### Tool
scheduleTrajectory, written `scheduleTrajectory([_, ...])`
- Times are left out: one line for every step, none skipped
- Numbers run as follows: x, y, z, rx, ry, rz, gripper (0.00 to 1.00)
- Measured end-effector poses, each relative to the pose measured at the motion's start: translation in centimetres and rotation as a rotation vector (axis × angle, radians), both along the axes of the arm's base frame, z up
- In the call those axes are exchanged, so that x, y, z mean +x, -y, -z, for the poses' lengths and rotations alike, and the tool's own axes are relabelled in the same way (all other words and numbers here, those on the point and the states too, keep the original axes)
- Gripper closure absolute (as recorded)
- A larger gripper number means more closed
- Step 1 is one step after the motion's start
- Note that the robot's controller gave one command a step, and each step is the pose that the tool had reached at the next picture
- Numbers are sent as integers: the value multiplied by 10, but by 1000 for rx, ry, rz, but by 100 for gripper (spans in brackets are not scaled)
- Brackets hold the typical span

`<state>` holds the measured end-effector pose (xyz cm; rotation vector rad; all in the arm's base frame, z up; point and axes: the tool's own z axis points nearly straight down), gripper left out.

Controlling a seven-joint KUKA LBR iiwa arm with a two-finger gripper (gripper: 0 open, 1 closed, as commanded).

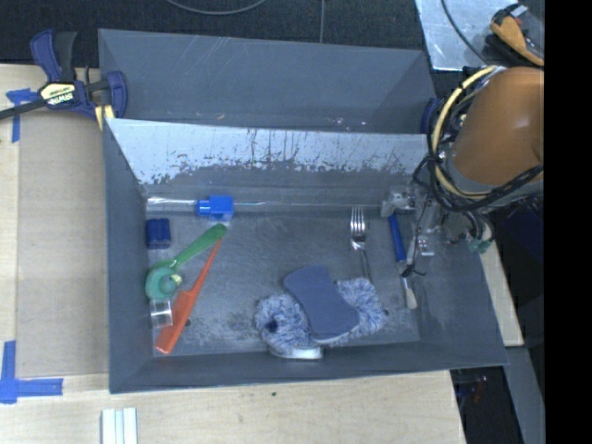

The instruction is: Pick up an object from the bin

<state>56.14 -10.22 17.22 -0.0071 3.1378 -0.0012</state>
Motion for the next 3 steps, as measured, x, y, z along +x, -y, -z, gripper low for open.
scheduleTrajectory([0, 0, 0, 0, 0, 0, 0])
scheduleTrajectory([-8, 2, 16, -1, 9, 23, 0])
scheduleTrajectory([-17, -49, -85, -2, 16, 9, 0])
